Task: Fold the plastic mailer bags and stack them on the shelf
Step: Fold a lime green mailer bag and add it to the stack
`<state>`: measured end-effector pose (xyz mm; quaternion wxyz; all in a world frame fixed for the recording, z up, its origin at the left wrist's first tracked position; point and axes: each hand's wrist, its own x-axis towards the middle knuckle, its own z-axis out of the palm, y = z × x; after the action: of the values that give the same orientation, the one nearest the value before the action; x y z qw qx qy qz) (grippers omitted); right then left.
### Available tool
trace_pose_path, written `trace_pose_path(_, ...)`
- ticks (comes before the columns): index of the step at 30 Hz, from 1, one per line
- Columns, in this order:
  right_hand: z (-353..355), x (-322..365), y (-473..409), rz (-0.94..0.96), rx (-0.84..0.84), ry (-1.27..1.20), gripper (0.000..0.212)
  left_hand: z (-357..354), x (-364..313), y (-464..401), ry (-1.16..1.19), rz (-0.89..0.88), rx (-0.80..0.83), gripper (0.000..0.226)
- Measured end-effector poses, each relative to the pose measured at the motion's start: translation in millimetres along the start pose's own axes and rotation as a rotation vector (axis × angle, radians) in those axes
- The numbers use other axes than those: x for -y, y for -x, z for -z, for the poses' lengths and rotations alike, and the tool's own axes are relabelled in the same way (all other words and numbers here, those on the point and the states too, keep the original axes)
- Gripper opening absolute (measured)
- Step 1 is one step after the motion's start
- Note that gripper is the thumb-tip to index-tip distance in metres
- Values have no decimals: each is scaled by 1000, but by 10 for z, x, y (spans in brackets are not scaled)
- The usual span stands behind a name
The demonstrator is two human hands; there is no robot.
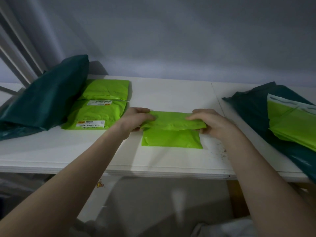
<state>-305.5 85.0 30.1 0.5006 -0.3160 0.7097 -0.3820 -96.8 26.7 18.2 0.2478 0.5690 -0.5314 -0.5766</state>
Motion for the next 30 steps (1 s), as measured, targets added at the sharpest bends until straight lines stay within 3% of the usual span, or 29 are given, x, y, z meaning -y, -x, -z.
trace_pose_path(3,-5,-43,-8,26,6,97,70,-13,31,20,-63,-18,36,52)
trace_pose_path(5,-11,-99,-25,42,18,182,78,-27,61,40,-92,-32,67,61)
trace_pose_path(11,48,-172,-37,88,60,268,75,-61,125,122,-152,-59,137,68)
trace_pose_path(17,65,-239,-73,140,93,391,69,-93,167,166,-319,-173,149,45)
trace_pose_path(21,75,-264,-104,158,109,458,68,-80,216,90,-463,-192,127,79)
trace_pose_path(26,72,-268,-112,197,112,547,69,-57,241,3,-723,-208,66,89)
trace_pose_path(30,102,-289,-192,194,86,597,57,-45,229,-10,-730,-183,75,91)
